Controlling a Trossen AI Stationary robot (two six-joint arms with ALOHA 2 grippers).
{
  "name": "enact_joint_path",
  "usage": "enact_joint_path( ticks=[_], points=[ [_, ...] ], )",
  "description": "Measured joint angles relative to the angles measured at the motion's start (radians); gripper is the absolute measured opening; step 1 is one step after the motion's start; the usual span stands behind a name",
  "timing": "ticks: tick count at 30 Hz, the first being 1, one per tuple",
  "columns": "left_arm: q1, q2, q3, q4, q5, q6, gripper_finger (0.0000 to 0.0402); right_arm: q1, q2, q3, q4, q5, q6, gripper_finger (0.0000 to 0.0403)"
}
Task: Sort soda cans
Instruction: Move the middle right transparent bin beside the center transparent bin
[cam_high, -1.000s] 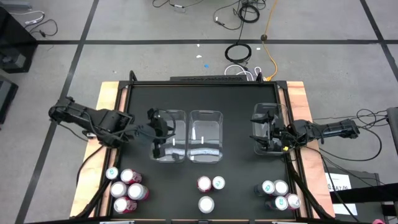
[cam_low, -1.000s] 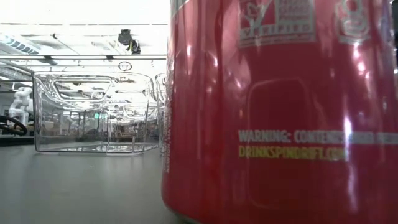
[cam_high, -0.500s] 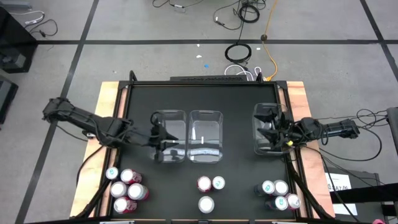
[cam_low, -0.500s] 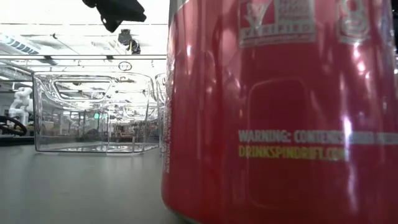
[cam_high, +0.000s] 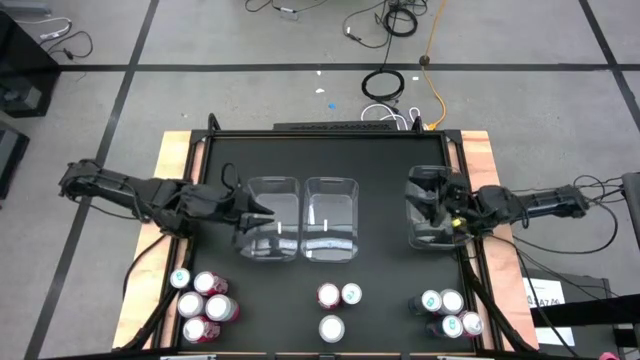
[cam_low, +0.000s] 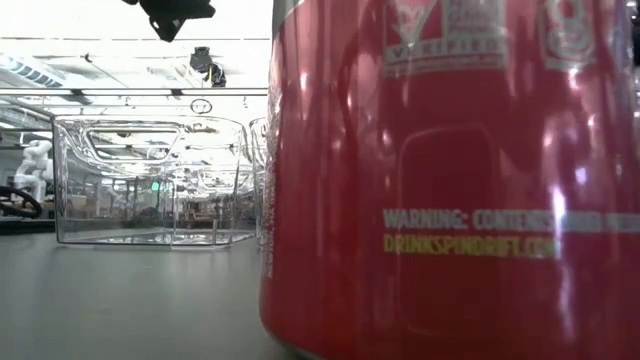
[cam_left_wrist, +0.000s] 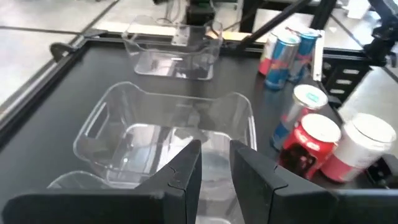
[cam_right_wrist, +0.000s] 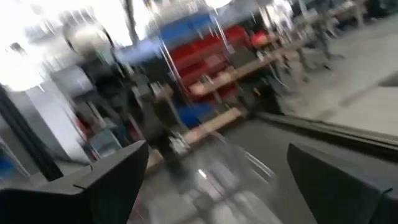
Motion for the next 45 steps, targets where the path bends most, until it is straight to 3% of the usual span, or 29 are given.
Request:
enact_joint_path(
  ticks=[6, 11, 14, 19, 26, 38, 45],
  points=[
    [0.045, -0.03, -0.007, -0.053, 0.07, 0.007, 0.0093, -0.004, 0.367, 0.338, -0.343, 0.0, -0.041, 0.0377],
    [0.081, -0.061, -0.079, -0.016, 0.124, 0.009, 0.0093, -0.05, 0.644, 0.661, -0.854, 0.012, 0.254, 0.0377],
    [0.107, -0.091, -0.139, 0.056, 0.163, 0.023, 0.0093, -0.084, 0.777, 0.829, -1.133, -0.035, 0.395, 0.0377],
    [0.162, -0.145, -0.241, 0.185, 0.225, 0.029, 0.0093, -0.129, 0.924, 0.992, -1.42, -0.187, 0.301, 0.0372],
    [0.211, -0.167, -0.265, 0.209, 0.313, 0.029, 0.0093, -0.167, 0.952, 1.026, -1.598, -0.42, 0.259, 0.0335],
    [0.221, -0.167, -0.265, 0.206, 0.32, 0.033, 0.0093, -0.025, 0.934, 1.024, -1.635, -0.509, 0.226, 0.0255],
    [0.221, -0.167, -0.265, 0.205, 0.32, 0.034, 0.0093, 0.069, 0.943, 0.918, -1.535, -0.567, 0.3, 0.0228]
  ],
)
